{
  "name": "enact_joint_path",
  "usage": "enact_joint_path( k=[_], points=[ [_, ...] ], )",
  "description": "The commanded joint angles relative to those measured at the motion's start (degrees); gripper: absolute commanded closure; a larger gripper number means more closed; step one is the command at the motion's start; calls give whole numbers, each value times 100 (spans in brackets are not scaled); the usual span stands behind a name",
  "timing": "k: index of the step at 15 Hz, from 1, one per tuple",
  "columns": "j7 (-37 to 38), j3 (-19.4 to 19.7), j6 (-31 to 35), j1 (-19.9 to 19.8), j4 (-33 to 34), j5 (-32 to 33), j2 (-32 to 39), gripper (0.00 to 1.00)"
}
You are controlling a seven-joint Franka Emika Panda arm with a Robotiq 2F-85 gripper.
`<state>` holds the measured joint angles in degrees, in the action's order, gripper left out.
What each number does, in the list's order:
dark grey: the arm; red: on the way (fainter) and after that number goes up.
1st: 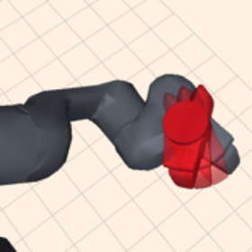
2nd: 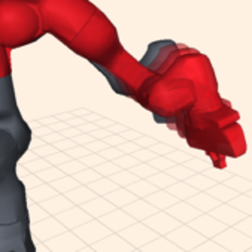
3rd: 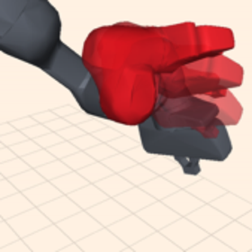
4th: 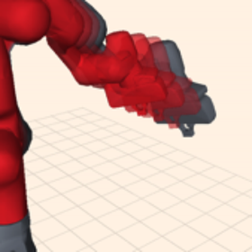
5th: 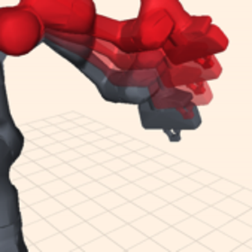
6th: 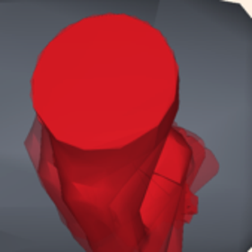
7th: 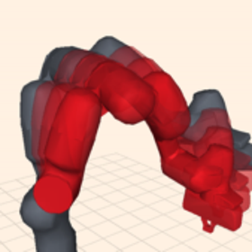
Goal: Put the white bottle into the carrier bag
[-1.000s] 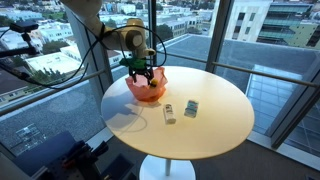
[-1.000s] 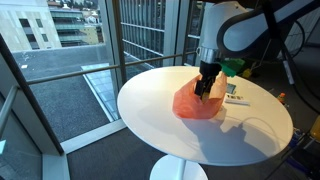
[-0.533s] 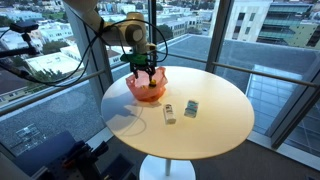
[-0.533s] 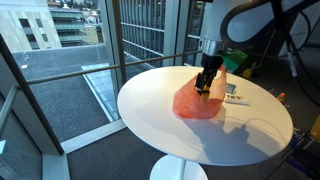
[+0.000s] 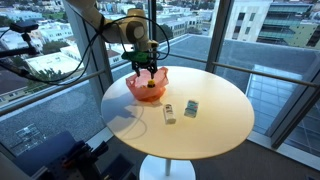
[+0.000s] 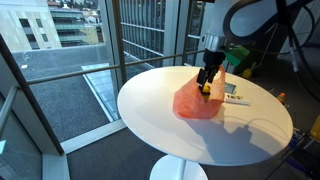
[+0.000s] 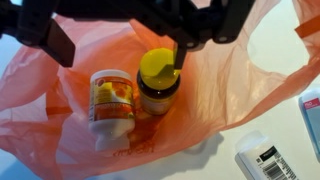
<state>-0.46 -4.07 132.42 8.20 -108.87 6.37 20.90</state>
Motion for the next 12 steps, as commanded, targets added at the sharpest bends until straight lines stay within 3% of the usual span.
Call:
enact_joint_path(
  k=[1,12],
  points=[
    [62,12,-95,-62,5,-28,-38,0],
    [-26,-53,28,-119,-29,-171,47,0]
  ],
)
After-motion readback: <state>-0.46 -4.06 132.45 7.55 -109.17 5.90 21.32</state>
